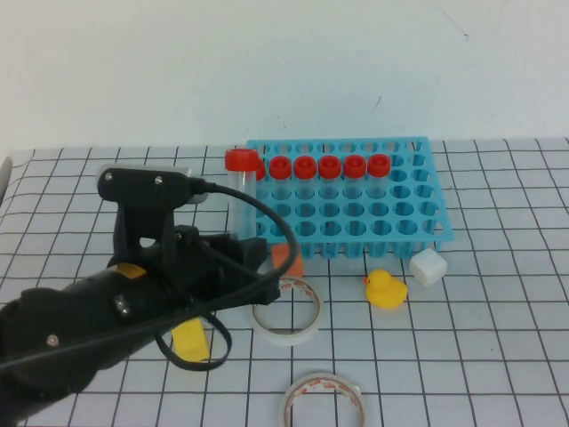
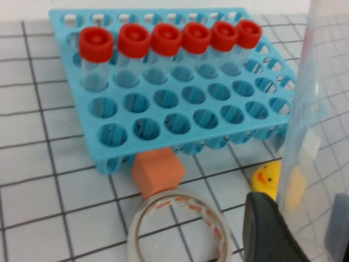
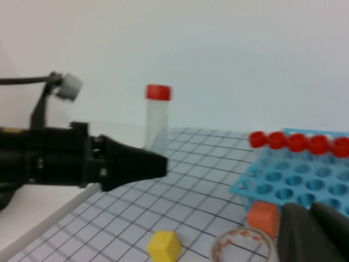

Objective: Place the test tubes

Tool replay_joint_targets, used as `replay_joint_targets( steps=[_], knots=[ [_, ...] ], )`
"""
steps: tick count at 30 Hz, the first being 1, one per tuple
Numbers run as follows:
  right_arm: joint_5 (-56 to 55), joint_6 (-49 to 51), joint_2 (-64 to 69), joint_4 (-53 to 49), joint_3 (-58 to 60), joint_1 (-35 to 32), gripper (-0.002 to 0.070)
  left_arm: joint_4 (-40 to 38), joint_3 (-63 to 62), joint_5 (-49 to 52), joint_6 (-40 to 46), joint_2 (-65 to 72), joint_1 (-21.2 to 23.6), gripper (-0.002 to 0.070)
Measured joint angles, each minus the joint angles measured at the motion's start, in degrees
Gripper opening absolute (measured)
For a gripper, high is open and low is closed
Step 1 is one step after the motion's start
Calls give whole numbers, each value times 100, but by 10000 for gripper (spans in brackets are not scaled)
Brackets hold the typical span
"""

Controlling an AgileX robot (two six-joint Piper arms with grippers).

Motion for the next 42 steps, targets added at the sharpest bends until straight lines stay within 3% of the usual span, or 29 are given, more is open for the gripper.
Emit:
replay_joint_targets(
  steps=[4, 11, 14, 26, 33, 42],
  knots=[
    [793, -642, 1164, 38, -652, 0, 89, 34, 0, -289, 0, 0, -296, 210],
    [1602, -820, 2843, 46, -1799, 70, 364, 34, 0, -930, -158, 13, -823, 210],
    [1734, -856, 3417, 46, -2275, 378, 424, 34, 0, -1301, -264, 13, -1018, 210],
    [751, -1094, 5115, 46, -4302, 2195, 449, 553, 0, -1684, -785, 13, -1178, 210],
    [639, -1094, 5895, 46, -5249, 2587, 449, 652, 0, -1684, -826, 13, -1178, 210],
    [613, -1094, 6300, 49, -5586, 2903, 441, 695, 0, -1692, -836, 13, -1178, 210]
  ],
)
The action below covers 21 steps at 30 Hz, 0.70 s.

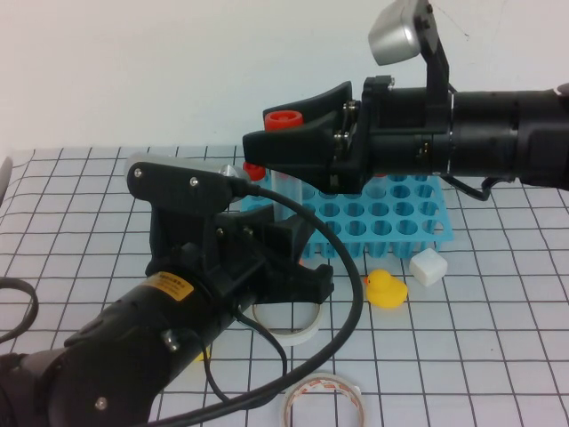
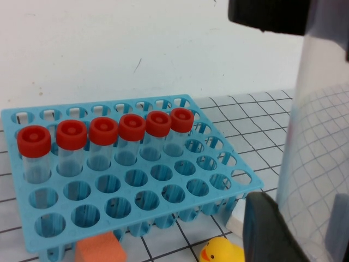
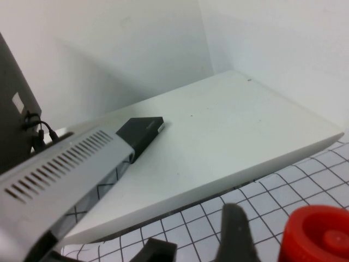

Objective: Place the test tubes

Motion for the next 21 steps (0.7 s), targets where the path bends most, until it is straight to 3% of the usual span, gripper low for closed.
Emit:
replay_joint_targets(
  steps=[3, 7, 13, 21],
  knots=[
    [0, 0, 0, 0, -35, 13, 397, 4, 0, -36, 0, 0, 0, 210],
    [0, 26, 0, 0, -47, 13, 272, 13, 0, -75, 0, 0, 0, 210],
    [0, 52, 0, 0, -47, 13, 273, 38, 0, -75, 2, 0, 0, 210],
    [0, 62, 0, 0, -47, 13, 272, -1, 9, -117, 758, 0, 0, 211]
  ],
)
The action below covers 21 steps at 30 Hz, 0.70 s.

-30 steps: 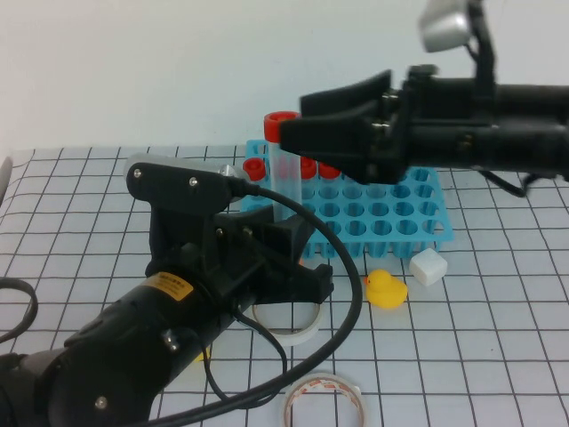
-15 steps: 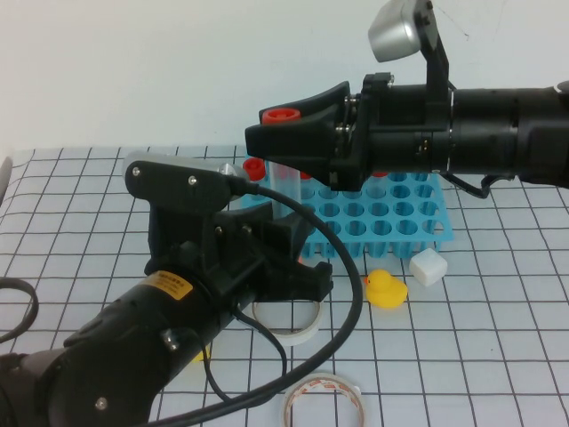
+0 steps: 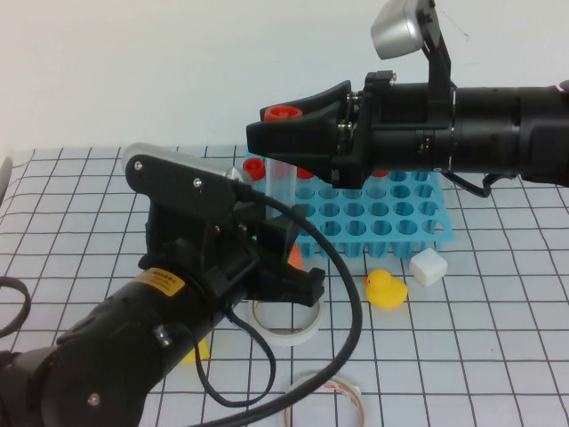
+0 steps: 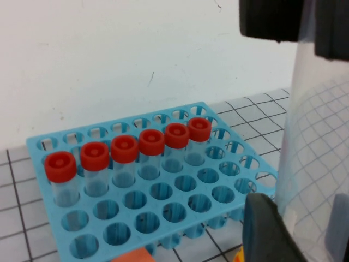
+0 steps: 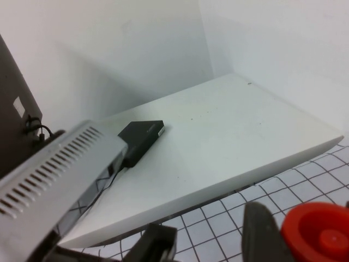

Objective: Place the test tubes

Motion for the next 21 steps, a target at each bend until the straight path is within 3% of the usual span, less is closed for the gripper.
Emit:
replay_joint_targets(
  steps=[2, 7, 12, 14, 16, 17, 19, 21],
  knots=[
    [0, 0, 0, 9, 0, 0, 272, 14, 0, 0, 137, 0, 0, 241],
    [-85, -44, 0, 9, 0, -15, 272, 102, 0, 55, 305, -14, 0, 454],
    [-357, -48, -167, 9, 0, -229, 272, -107, 0, 491, 976, -349, 0, 500],
    [-403, -48, -327, 9, 0, -392, 272, -595, 14, 733, 1662, -627, 0, 463],
    [-413, 77, -524, -84, 0, -569, 272, -1232, 55, 856, 2617, -951, 0, 377],
    [-413, 353, -776, -462, 0, -764, 272, -1973, 150, 869, 3611, -1349, 0, 270],
    [-413, 827, -1030, -1141, 0, -951, 272, -2932, 322, 682, 4681, -1841, 0, 137],
    [-372, 1345, -1235, -1827, 0, -1067, 272, -3961, 517, 362, 5554, -2311, 0, 63]
  ],
)
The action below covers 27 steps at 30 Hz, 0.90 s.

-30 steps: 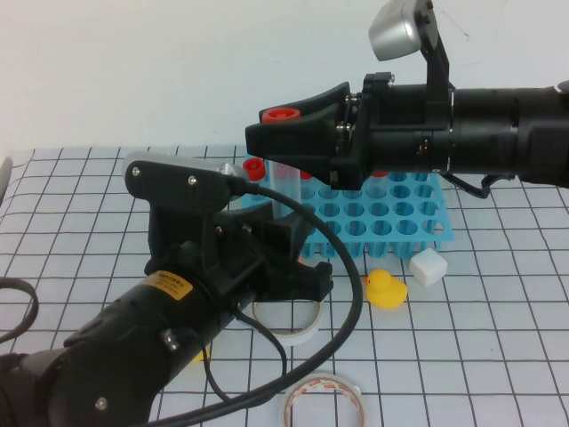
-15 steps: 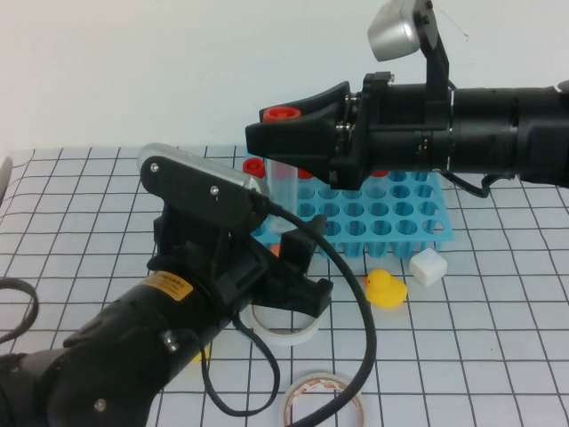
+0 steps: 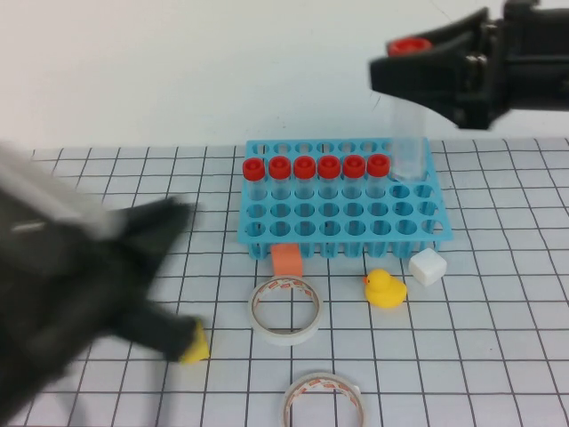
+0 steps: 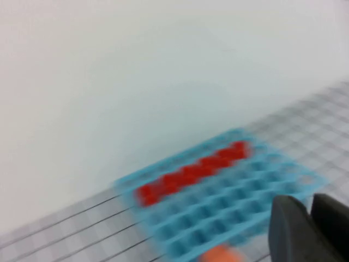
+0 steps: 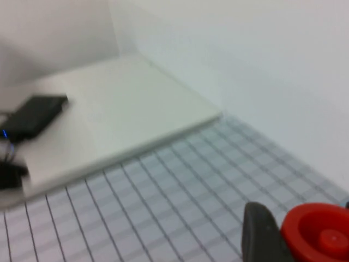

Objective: Place the test tubes

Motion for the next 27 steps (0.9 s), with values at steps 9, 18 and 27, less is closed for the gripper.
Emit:
replay_joint_targets(
  steps=[9, 18, 27],
  knots=[
    [394, 1100, -708, -1478, 221, -63, 272, -1615, 1142, -890, 2386, -2366, 0, 1],
    [-486, 1114, -1634, -1328, 1506, -63, 272, -1624, 1974, -491, 2498, -3848, 0, 0],
    [-1877, 1102, -2856, -1104, 2749, -63, 272, -1624, 2281, -491, 2487, -4051, 0, -1]
  ],
)
